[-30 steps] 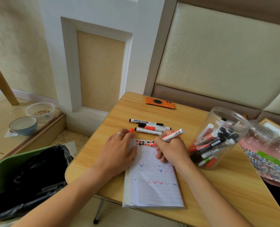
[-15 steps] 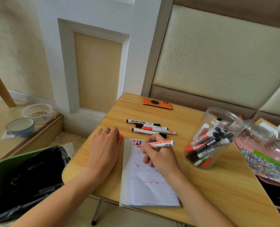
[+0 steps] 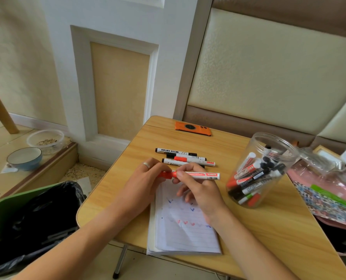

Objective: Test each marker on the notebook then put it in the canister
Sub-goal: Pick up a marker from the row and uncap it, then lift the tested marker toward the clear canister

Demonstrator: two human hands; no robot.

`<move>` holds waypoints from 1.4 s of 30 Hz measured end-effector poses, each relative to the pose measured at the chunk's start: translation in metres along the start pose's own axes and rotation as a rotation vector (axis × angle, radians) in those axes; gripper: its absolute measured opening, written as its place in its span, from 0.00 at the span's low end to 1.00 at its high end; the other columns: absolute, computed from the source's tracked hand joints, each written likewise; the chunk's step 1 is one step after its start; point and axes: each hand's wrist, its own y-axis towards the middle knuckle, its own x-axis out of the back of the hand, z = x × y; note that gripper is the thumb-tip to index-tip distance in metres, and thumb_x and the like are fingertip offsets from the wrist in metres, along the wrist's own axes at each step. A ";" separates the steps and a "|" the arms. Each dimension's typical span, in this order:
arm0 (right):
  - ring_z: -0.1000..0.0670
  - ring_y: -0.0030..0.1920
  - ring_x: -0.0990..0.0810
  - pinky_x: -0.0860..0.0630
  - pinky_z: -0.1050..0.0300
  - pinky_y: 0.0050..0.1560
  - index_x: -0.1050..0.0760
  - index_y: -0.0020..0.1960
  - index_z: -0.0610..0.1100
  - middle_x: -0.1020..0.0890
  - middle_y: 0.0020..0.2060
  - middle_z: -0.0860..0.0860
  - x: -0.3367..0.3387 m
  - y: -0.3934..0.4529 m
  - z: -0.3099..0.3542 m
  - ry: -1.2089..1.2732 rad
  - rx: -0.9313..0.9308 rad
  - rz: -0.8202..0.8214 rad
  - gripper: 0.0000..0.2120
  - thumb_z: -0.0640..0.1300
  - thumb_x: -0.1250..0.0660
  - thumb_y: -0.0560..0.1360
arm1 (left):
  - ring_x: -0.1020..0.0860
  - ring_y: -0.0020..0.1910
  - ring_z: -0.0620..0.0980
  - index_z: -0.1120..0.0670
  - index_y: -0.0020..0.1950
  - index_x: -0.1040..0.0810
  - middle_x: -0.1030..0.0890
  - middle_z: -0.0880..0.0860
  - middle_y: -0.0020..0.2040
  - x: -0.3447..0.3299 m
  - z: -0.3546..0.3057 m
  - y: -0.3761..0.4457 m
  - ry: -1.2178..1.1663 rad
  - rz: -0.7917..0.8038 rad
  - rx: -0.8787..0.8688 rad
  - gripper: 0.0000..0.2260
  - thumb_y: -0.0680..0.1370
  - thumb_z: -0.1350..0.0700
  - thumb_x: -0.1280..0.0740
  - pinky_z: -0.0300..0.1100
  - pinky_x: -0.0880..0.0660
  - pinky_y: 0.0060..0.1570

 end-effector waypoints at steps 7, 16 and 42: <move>0.53 0.29 0.27 0.34 0.62 0.27 0.19 0.52 0.46 0.22 0.32 0.51 0.000 0.002 0.000 -0.033 -0.051 0.013 0.08 0.50 0.27 0.79 | 0.24 0.51 0.41 0.51 0.61 0.22 0.25 0.44 0.56 -0.002 0.000 -0.001 -0.029 0.032 -0.046 0.09 0.81 0.59 0.33 0.35 0.24 0.52; 0.50 0.29 0.23 0.28 0.61 0.25 0.23 0.54 0.41 0.21 0.35 0.47 0.012 0.011 -0.005 0.284 -0.127 -0.215 0.04 0.40 0.31 0.81 | 0.23 0.53 0.41 0.50 0.59 0.24 0.25 0.43 0.55 0.002 -0.002 -0.002 -0.079 -0.007 -0.017 0.08 0.80 0.58 0.34 0.35 0.24 0.50; 0.48 0.31 0.23 0.29 0.58 0.26 0.28 0.50 0.45 0.20 0.37 0.46 -0.006 0.004 -0.010 -0.224 -0.036 -0.026 0.10 0.50 0.33 0.82 | 0.21 0.39 0.45 0.47 0.50 0.17 0.17 0.42 0.39 0.007 0.005 0.003 -0.165 -0.011 0.059 0.04 0.77 0.54 0.26 0.35 0.29 0.37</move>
